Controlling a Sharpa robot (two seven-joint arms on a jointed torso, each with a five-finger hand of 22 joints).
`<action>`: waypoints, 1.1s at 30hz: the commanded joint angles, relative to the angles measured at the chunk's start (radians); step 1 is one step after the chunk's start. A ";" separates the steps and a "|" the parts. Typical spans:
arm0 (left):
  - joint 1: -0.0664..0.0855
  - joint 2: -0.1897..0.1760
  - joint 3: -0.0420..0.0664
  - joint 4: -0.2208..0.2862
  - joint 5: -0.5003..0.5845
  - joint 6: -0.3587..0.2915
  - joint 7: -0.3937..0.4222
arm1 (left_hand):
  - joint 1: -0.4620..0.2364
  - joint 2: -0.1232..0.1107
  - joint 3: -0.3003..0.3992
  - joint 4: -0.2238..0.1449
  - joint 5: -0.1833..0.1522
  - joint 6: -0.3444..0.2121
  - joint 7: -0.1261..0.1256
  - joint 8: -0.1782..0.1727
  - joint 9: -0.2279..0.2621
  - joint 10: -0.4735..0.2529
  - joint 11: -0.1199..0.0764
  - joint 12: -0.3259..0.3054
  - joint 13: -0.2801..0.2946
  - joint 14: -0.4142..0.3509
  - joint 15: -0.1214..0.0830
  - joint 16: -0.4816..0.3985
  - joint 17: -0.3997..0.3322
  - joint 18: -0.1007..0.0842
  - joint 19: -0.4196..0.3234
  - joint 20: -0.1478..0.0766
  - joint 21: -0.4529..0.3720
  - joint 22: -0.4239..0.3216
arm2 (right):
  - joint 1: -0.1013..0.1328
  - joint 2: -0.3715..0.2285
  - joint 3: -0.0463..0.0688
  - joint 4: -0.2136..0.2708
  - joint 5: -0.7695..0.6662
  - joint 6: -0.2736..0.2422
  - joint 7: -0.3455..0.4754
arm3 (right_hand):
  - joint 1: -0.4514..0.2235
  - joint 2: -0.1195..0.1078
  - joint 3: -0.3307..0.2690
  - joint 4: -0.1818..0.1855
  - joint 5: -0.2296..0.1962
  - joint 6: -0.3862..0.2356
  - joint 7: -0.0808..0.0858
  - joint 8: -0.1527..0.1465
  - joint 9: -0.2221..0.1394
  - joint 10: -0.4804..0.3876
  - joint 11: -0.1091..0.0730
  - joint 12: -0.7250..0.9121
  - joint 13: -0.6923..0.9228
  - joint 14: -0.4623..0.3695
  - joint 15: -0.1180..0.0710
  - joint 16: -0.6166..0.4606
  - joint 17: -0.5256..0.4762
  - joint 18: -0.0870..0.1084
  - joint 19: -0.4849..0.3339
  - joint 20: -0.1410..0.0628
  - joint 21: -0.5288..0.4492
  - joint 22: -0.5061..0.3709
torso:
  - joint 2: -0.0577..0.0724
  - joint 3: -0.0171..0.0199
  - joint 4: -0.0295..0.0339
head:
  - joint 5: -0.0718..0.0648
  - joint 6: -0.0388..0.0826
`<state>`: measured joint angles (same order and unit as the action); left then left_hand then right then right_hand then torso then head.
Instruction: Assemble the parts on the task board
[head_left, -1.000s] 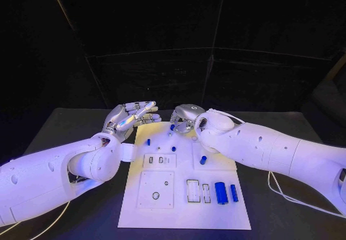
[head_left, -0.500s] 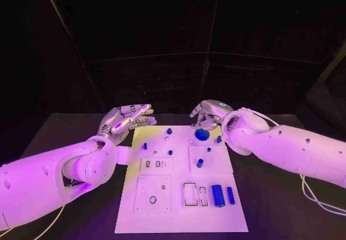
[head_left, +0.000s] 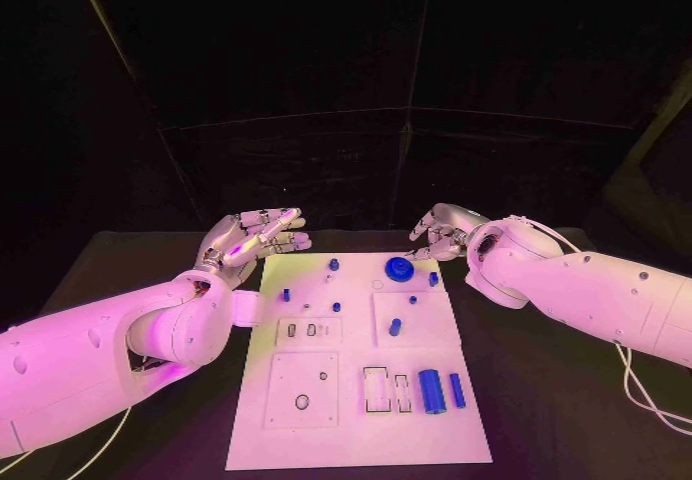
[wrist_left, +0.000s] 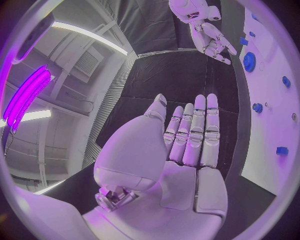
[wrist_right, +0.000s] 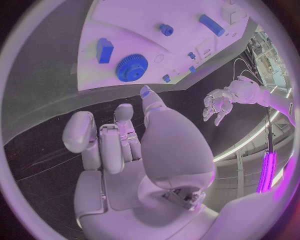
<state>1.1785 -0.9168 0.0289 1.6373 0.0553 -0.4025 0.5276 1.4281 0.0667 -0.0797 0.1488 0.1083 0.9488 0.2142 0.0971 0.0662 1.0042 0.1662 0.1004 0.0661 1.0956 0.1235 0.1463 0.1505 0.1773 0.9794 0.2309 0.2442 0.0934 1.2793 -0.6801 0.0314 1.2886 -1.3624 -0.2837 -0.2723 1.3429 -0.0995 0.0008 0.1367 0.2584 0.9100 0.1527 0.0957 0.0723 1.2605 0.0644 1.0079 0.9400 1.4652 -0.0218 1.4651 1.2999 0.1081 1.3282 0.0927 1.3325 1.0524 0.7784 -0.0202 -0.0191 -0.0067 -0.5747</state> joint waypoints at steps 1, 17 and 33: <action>0.002 0.004 0.001 -0.006 -0.001 0.019 0.001 | -0.001 0.009 0.002 -0.006 0.000 0.004 0.004 -0.006 -0.001 0.003 0.005 -0.004 -0.002 0.002 0.001 -0.004 0.002 0.005 0.008 0.001 0.004 -0.002 | 0.001 0.021 0.001 -0.014 0.017 0.066 -0.020 | 0.020 -0.002 -0.007 0.014 -0.003 -0.005 0.003 0.007 -0.001 0.022 0.002 0.071 0.081 0.066 0.010 0.016 0.039 -0.013 0.010 0.000 0.012 0.019 | 0.004 0.0050 0.0038 | -0.001 -0.001; 0.001 0.017 0.001 -0.018 -0.001 0.025 -0.004 | 0.000 0.009 0.002 -0.007 0.000 0.004 0.003 -0.007 -0.001 0.003 0.005 -0.005 -0.002 0.001 0.002 -0.006 0.002 0.005 0.007 0.001 0.004 -0.002 | -0.005 0.064 0.000 -0.054 0.001 0.131 -0.002 | 0.063 0.003 -0.021 0.019 -0.015 -0.009 0.007 0.012 -0.001 0.080 0.006 0.214 0.243 0.074 0.015 0.041 0.096 -0.017 0.019 0.006 0.032 0.051 | 0.004 0.0065 0.0018 | 0.005 -0.013; 0.001 0.018 0.001 -0.022 -0.001 0.025 -0.004 | 0.002 0.009 0.002 -0.009 0.000 0.004 0.003 -0.008 -0.001 0.003 0.005 -0.006 -0.002 0.001 0.002 -0.007 0.002 0.005 0.007 0.001 0.003 -0.003 | -0.010 0.068 0.000 -0.063 -0.024 0.153 -0.001 | 0.088 0.008 -0.020 0.008 -0.017 -0.018 0.010 0.010 -0.002 0.083 0.008 0.234 0.268 0.076 0.017 0.048 0.112 -0.019 0.022 0.008 0.038 0.060 | 0.004 0.0055 0.0040 | 0.005 -0.016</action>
<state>1.1780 -0.8996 0.0284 1.6150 0.0555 -0.3900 0.5202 1.4281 0.0667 -0.0769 0.1460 0.1083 0.9489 0.2142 0.0931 0.0664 1.0042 0.1662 0.1005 0.0660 1.0956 0.1235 0.1423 0.1513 0.1773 0.9794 0.2309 0.2442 0.0914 1.2675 -0.6127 0.0306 1.2233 -1.3705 -0.1506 -0.2789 1.4241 -0.0915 -0.0196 0.1511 0.2470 0.8990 0.1638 0.1046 0.0713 1.3436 0.0697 1.2379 1.2065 1.4686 -0.0107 1.5083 1.3078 0.1083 1.3439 0.1016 1.3661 1.1114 0.7828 -0.0151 -0.0157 -0.0027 -0.5898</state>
